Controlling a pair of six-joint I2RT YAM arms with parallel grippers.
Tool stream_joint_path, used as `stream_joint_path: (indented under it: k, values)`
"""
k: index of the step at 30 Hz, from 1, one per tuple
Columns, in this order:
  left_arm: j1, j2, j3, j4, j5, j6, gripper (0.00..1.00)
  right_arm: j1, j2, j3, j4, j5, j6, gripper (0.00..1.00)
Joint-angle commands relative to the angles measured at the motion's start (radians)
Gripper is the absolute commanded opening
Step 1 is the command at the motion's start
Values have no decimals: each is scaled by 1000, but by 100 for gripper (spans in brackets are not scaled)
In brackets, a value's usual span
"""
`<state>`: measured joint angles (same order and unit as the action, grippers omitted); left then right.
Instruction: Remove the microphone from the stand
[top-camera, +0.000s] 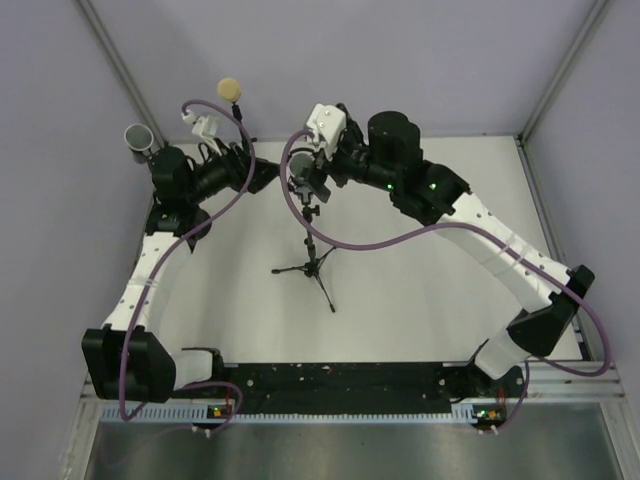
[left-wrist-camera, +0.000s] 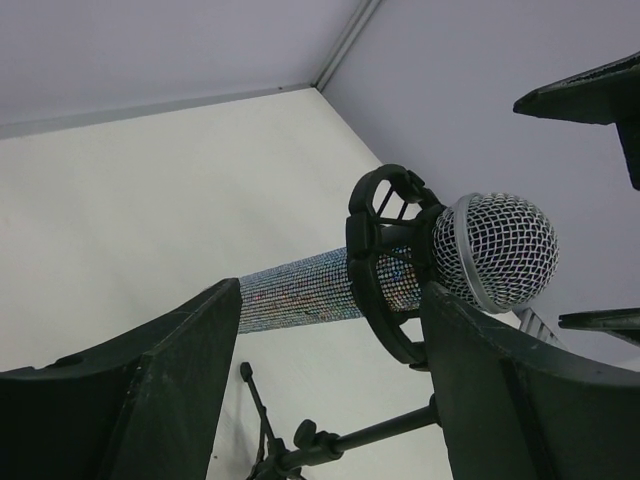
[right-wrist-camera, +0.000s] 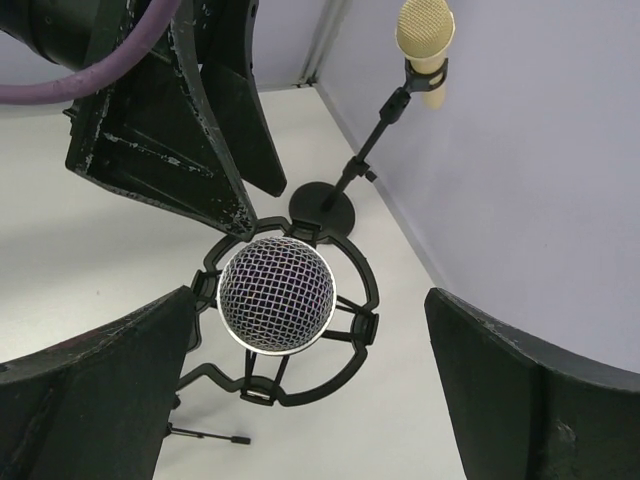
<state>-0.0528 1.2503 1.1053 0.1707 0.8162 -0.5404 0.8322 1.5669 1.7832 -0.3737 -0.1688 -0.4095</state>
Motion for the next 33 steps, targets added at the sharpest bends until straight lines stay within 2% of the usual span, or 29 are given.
stream_joint_path:
  k: [1, 12, 16, 26, 33]
  values:
    - [5, -34, -28, 89, 15, -44, 76, 25, 7, 19, 41, 14, 17, 97]
    - [5, -48, -67, 124, 9, -67, 67, 59, 58, 45, 41, 114, 0, 97]
    - [5, -46, -68, 131, 12, -76, 61, 59, 61, 45, 44, 123, 0, 92]
    - [5, -37, -73, 158, 24, -107, 60, 59, 28, 36, 22, 48, 17, 87]
    - [5, -28, -76, 170, 32, -133, 60, 61, 18, 24, 15, 11, 21, 78]
